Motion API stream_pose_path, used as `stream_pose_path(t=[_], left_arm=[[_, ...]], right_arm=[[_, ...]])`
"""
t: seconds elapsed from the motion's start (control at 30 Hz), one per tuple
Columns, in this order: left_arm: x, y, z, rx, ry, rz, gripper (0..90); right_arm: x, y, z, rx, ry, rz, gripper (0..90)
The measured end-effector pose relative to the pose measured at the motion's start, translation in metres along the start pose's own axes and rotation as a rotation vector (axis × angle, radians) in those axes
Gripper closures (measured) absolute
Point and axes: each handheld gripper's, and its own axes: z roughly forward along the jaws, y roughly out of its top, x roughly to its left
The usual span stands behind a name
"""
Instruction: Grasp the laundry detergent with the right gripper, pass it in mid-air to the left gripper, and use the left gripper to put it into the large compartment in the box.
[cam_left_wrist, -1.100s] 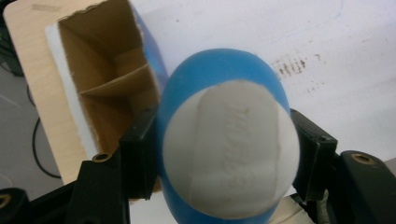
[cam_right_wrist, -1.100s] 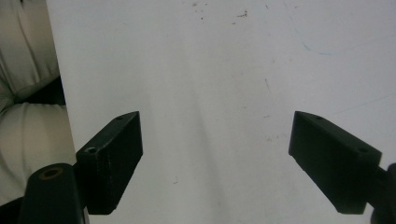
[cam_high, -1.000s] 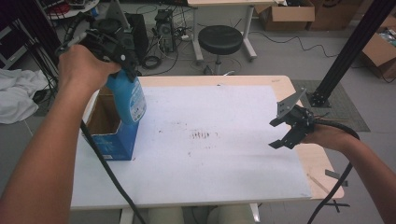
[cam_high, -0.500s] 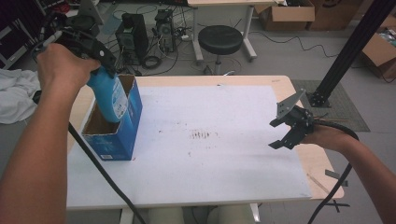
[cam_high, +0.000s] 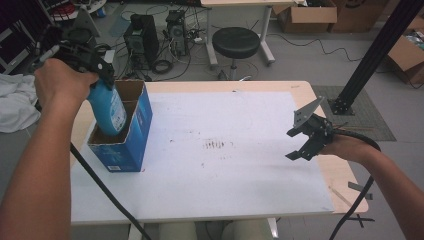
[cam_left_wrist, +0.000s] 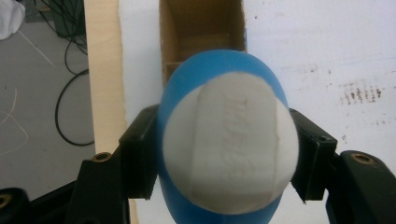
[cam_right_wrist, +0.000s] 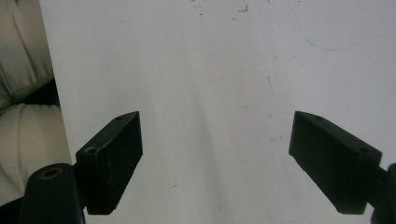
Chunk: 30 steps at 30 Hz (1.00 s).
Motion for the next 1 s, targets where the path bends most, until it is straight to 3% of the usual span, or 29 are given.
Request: stream_pose_path(t=[0.4,0.7,1.0], left_arm=[[0.007,-0.009,0.048,0.016,-0.012,0.005,38.3],[0.004,-0.018,0.090,0.039,-0.005,0.051,38.3],[0.002,-0.025,0.117,0.043,-0.005,0.064,38.3]], right_arm=[[0.000,-0.003,0.004,0.004,-0.003,0.015,16.9],[-0.001,-0.007,0.010,0.018,0.002,0.031,16.9],[-0.002,-0.010,0.013,0.019,0.003,0.041,16.9]])
